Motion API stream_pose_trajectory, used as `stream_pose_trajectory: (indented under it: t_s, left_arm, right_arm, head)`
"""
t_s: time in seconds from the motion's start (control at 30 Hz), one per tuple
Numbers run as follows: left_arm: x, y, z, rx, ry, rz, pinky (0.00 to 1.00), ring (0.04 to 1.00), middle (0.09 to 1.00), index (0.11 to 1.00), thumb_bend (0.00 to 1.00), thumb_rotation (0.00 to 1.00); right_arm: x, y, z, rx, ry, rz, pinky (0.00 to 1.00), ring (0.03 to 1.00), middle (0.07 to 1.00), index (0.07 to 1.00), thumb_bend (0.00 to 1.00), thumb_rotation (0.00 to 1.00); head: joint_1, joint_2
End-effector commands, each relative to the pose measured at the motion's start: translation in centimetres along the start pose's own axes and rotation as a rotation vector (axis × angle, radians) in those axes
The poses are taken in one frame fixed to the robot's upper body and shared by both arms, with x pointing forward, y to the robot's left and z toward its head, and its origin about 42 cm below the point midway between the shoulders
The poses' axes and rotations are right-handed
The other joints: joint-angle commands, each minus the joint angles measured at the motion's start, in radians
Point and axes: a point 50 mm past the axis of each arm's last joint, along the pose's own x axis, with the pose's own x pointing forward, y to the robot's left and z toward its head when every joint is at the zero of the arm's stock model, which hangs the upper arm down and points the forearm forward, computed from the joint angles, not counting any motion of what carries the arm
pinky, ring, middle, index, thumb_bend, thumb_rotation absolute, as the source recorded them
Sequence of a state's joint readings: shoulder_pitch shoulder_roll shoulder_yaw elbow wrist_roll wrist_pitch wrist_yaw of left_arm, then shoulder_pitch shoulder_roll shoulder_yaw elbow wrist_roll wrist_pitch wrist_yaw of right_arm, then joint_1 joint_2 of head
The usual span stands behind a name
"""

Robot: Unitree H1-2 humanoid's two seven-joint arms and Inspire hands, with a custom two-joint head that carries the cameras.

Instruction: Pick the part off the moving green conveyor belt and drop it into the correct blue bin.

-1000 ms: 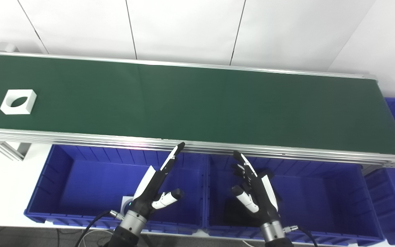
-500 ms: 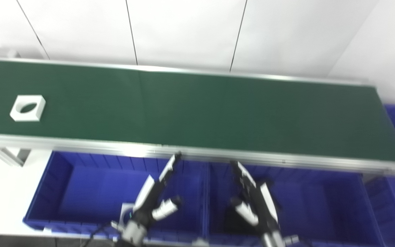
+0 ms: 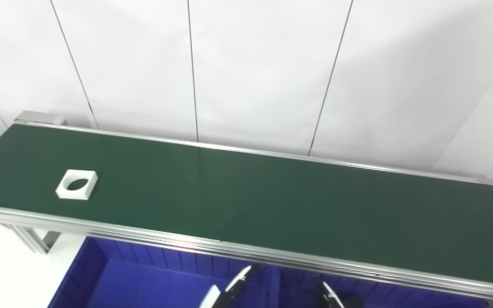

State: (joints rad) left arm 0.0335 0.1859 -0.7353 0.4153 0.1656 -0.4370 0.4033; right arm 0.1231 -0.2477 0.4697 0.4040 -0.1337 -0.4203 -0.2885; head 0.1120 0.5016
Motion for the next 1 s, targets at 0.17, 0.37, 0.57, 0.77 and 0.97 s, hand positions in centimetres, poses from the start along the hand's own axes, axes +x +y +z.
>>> stream_pose_trajectory:
  t_s: [0.17, 0.37, 0.57, 0.77, 0.97]
  left_arm:
    - [1.3, -0.2, 1.2, -0.002, -0.075, 0.008, 0.88, 0.945, 0.966, 0.95, 0.94, 0.87]
    - [1.5, -0.8, 1.5, -0.004, -0.087, 0.018, 0.88, 0.935, 0.956, 0.94, 0.92, 0.85]
    - [1.5, -0.8, 1.6, 0.008, -0.099, 0.022, 0.9, 0.927, 0.953, 0.934, 0.91, 0.85]
    - [1.6, -0.7, 1.6, 0.023, -0.108, 0.024, 0.89, 0.928, 0.955, 0.939, 0.91, 0.86]
    - [1.6, -0.8, 1.7, 0.021, -0.113, 0.017, 0.88, 0.937, 0.961, 0.942, 0.92, 0.86]
  right_arm:
    - [0.2, -1.0, 1.0, -0.002, -0.082, -0.023, 0.84, 0.89, 0.952, 0.952, 0.86, 0.98]
    - [0.2, -1.5, 1.0, -0.006, -0.085, -0.02, 0.87, 0.895, 0.961, 0.966, 0.85, 1.0]
    - [0.2, -1.6, 0.9, -0.001, -0.078, -0.02, 0.86, 0.894, 0.957, 0.966, 0.85, 1.0]
    - [0.2, -1.5, 0.9, -0.004, -0.079, -0.022, 0.86, 0.894, 0.956, 0.966, 0.84, 1.0]
    - [0.2, -1.7, 1.0, -0.007, -0.085, -0.023, 0.85, 0.891, 0.955, 0.968, 0.82, 1.0]
  head:
    - [0.046, 0.009]
    - [0.077, 0.017]
    - [0.074, 0.014]
    - [0.064, 0.019]
    - [0.065, 0.029]
